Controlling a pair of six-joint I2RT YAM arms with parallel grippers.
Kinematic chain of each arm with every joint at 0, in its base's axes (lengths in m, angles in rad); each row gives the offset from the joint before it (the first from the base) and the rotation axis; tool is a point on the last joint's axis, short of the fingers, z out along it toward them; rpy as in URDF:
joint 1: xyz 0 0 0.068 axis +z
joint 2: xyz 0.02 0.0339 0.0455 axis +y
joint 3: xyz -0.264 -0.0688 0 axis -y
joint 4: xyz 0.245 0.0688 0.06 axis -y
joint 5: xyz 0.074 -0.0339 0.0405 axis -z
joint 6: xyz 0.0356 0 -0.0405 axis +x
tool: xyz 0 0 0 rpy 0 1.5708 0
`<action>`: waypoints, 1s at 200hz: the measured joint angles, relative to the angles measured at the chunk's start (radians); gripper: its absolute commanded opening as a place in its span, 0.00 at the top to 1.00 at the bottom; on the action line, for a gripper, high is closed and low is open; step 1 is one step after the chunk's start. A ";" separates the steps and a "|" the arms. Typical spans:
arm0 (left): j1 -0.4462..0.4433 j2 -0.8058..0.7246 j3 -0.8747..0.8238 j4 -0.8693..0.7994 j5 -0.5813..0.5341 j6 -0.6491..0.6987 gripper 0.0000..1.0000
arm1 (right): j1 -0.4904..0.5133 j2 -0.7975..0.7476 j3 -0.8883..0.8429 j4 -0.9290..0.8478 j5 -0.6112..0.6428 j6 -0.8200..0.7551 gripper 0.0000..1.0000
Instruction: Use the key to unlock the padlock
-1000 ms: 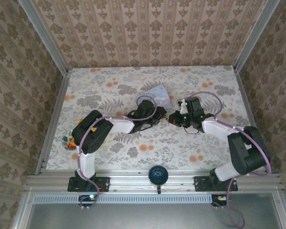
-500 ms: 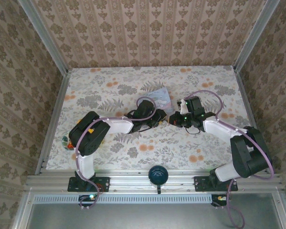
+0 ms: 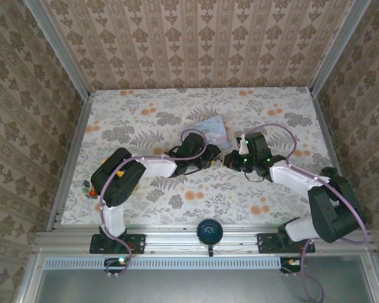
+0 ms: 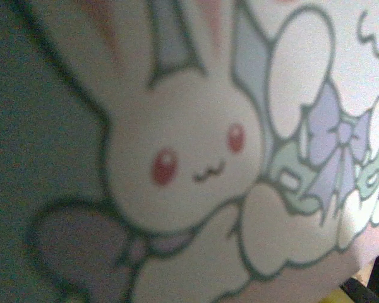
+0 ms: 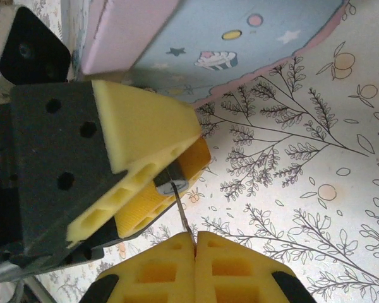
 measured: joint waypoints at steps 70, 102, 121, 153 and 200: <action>-0.003 0.000 0.006 0.001 0.000 -0.027 0.77 | 0.026 -0.043 -0.070 0.104 0.058 0.069 1.00; -0.003 0.000 0.006 0.004 -0.001 -0.035 0.77 | 0.027 -0.043 -0.081 0.117 0.061 0.085 1.00; -0.003 0.000 0.006 0.006 -0.004 -0.041 0.77 | 0.029 -0.043 -0.090 0.134 0.065 0.092 1.00; -0.005 0.001 0.006 0.013 -0.005 -0.050 0.77 | 0.029 -0.057 -0.111 0.159 0.070 0.095 1.00; -0.013 0.002 0.006 0.024 0.005 -0.065 0.77 | 0.024 -0.096 -0.135 0.161 0.076 0.100 1.00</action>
